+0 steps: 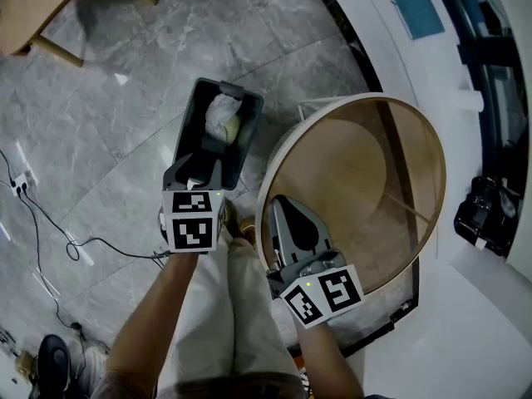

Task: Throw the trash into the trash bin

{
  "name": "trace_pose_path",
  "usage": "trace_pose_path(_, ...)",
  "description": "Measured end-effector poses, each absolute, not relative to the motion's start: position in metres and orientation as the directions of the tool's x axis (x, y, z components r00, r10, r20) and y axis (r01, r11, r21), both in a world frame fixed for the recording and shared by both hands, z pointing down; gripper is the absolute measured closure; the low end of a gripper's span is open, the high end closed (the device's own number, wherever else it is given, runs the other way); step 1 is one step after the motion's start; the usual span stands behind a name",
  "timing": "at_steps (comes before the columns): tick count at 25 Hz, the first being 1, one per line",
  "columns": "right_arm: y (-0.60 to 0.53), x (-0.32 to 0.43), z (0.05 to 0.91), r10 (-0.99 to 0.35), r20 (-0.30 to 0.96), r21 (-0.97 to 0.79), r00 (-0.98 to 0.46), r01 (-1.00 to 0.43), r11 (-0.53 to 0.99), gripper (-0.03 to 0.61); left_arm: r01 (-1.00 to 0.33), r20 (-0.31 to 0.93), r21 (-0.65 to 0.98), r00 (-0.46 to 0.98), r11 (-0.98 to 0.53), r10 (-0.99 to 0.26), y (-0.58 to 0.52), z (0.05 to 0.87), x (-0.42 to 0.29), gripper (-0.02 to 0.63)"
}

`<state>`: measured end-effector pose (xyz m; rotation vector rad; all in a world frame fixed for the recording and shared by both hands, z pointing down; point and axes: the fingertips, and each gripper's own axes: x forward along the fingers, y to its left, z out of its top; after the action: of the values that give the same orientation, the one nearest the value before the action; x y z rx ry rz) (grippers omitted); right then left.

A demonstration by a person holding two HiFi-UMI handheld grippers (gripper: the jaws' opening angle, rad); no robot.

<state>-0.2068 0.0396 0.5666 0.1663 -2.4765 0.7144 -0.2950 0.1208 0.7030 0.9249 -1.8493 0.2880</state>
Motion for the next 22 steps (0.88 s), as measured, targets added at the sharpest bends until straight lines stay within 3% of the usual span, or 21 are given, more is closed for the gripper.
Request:
trace_pose_path(4,0.042,-0.201,0.558,0.032,0.547,-0.452,-0.836,-0.263,0.852,0.558,-0.710,0.855,0.210,-0.200,0.672,-0.479,0.119,0.682,-0.291,0.464)
trace_pose_path(8,0.053,-0.189,0.547,0.046,0.563,-0.467,-0.825,-0.271,0.842,0.558,-0.720,0.860,0.216,-0.180,0.659,-0.478,0.123,0.654,-0.281,0.593)
trace_pose_path(16,0.073,-0.164,0.475,0.062,0.582,-0.486,-0.811,-0.286,0.826,0.560,-0.727,0.845,0.276,-0.128,0.629,-0.519,0.136,0.550,-0.255,0.594)
trace_pose_path(22,0.081,-0.138,0.379,0.055,0.548,-0.502,-0.835,-0.275,0.820,0.558,-0.862,0.783,0.268,-0.065,0.431,-0.619,0.143,0.420,-0.220,0.594)
